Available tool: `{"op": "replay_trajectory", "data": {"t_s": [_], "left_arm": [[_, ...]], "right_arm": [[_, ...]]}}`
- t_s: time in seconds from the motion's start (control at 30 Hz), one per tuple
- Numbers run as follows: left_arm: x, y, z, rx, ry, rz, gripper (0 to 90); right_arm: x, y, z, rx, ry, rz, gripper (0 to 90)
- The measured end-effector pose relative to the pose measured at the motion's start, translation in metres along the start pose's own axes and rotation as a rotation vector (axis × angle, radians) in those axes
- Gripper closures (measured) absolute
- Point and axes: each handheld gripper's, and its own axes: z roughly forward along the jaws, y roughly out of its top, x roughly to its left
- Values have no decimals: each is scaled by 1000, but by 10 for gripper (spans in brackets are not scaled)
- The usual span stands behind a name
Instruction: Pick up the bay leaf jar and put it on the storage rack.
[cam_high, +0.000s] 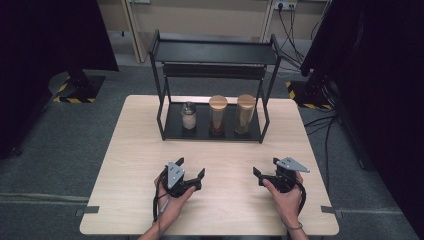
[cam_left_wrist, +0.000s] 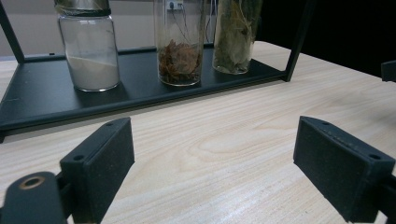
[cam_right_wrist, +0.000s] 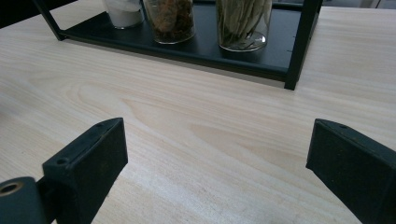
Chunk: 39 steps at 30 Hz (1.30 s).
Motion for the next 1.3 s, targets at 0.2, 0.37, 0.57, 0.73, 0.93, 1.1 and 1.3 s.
{"op": "replay_trajectory", "data": {"t_s": [0.2,0.37,0.57,0.73,0.93,1.1,1.3], "left_arm": [[0,0,0,0,0,1,118],[0,0,0,0,0,0,119],[0,0,0,1,1,0,118],[0,0,0,0,2,2,119],[0,0,0,0,1,-1,119],[0,0,0,-1,1,-1,119],[0,0,0,0,0,-2,119]], "right_arm": [[-2,-4,-2,4,-7,4,53],[-5,-7,-3,11,-14,7,53],[-7,-10,-5,18,-24,7,53],[-9,-13,-6,20,-29,5,53],[-10,-15,-6,23,-32,10,53],[-9,-15,-6,19,-35,6,53],[-9,-15,-7,19,-40,1,53]]}}
